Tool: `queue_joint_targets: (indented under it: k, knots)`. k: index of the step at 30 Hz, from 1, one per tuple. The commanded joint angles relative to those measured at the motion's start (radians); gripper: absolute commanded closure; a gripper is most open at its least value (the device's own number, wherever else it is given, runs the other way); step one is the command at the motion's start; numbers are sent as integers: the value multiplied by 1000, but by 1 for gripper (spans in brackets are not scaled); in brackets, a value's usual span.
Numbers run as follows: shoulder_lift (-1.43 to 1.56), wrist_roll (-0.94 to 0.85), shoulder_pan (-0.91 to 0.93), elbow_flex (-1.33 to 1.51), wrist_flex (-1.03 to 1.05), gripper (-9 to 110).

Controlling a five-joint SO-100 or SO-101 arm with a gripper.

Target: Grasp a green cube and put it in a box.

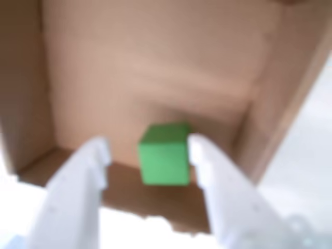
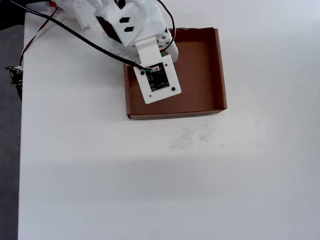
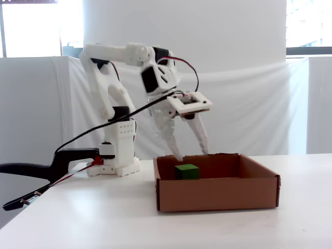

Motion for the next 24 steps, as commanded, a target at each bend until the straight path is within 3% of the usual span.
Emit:
queue_joint_targets:
  k: [1, 4, 10, 24]
  knots:
    - [87, -15, 97, -86, 2, 83]
    - [152, -31, 187, -52, -54, 84]
    - [339, -225, 399, 135, -97, 84]
    - [750, -439, 598, 588, -48, 86]
